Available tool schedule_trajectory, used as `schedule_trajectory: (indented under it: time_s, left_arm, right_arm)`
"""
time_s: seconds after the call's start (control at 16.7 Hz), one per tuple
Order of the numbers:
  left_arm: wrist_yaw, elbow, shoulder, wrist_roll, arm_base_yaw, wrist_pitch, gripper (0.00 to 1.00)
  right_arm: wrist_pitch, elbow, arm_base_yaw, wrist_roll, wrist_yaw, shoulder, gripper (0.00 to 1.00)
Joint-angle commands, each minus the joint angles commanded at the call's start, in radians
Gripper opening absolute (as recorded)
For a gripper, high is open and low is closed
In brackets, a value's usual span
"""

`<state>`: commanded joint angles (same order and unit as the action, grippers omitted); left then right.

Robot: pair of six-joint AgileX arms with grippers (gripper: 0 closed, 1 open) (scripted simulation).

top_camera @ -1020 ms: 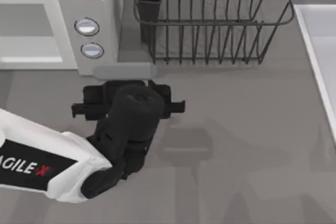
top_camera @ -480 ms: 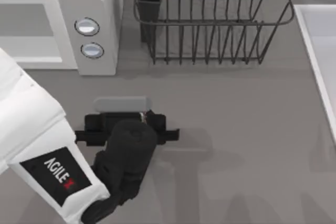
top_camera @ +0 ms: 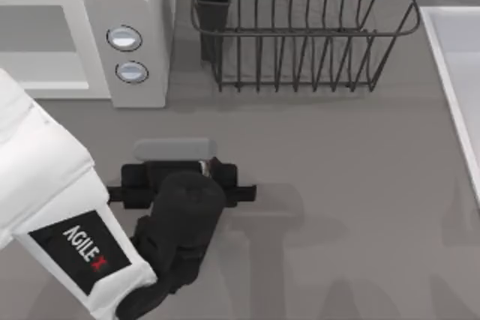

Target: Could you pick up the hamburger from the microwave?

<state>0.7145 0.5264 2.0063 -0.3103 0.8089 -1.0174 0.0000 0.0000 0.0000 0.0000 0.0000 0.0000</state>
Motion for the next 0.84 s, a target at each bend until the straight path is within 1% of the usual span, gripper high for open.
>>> schedule_trajectory:
  time_s: [0.48,0.54,0.84]
  left_arm:
    - [0.000,0.000,0.000,0.000,0.000,0.000,0.98]
    - [0.000,0.000,0.000,0.000,0.000,0.000,1.00]
    - [0.000,0.000,0.000,0.000,0.000,0.000,1.00]
  right_arm:
    - [0.000,0.000,0.000,0.000,0.000,0.000,1.00]
    - [0.000,0.000,0.000,0.000,0.000,0.000,1.00]
    - [0.000,0.000,0.000,0.000,0.000,0.000,1.00]
